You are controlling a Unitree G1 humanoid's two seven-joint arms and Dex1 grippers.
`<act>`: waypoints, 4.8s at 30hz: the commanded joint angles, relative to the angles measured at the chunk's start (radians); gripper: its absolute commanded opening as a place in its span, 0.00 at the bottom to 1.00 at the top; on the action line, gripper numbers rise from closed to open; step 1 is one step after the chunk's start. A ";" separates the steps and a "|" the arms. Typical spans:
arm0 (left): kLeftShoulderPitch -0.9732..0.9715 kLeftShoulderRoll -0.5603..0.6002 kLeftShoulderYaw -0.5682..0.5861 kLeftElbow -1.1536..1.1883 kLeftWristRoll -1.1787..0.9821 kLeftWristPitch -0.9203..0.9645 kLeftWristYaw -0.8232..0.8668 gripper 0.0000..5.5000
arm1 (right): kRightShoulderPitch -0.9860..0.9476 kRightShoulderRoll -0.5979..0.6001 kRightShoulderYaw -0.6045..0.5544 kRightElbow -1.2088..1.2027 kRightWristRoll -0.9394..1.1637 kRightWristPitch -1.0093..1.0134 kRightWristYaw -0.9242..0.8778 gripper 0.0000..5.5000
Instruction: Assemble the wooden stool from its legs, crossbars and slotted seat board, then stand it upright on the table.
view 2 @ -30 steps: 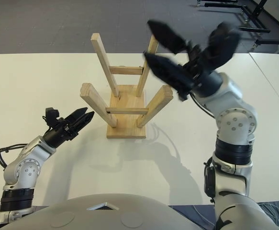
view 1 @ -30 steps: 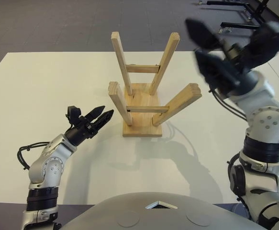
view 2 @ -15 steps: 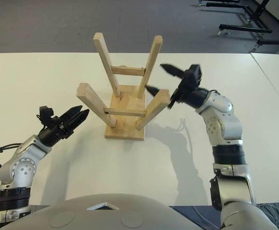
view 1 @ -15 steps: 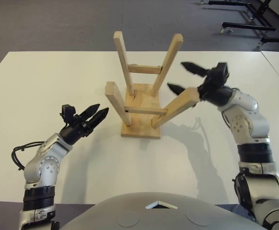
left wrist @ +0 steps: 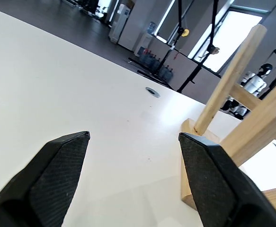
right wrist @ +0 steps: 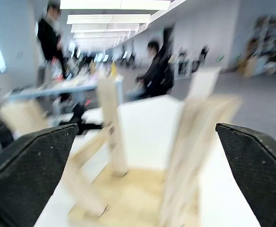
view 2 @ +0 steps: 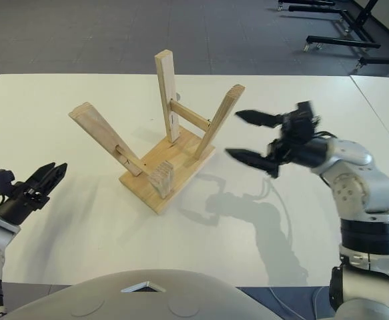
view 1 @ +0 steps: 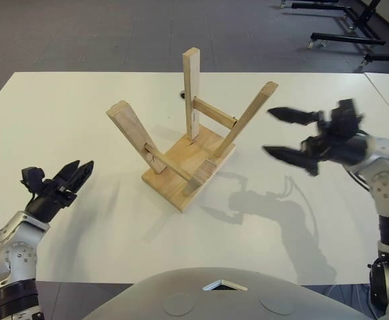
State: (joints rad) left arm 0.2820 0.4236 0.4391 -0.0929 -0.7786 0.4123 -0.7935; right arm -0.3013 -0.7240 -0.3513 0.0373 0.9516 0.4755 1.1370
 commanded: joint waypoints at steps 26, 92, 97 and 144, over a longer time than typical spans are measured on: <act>0.027 -0.054 -0.062 -0.057 0.080 -0.088 0.071 0.63 | -0.036 0.143 0.137 0.135 -0.201 -0.010 0.175 0.98; 0.066 0.337 -0.257 -0.242 0.247 -0.044 -0.296 0.63 | 0.144 0.124 0.567 -0.034 -0.669 -0.314 0.080 0.98; 0.077 0.328 -0.313 -0.194 0.338 -0.091 -0.257 0.63 | 0.104 0.146 0.599 0.001 -0.684 -0.315 0.094 0.98; 0.486 0.445 -0.150 -0.535 -0.186 0.227 -0.361 0.20 | 0.259 -0.071 0.360 -0.565 0.107 0.840 -0.100 0.20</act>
State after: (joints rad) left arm 0.7258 0.8485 0.2417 -0.6198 -0.9227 0.5797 -1.1745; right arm -0.0470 -0.8060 0.0368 -0.5200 0.9914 1.1965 1.1328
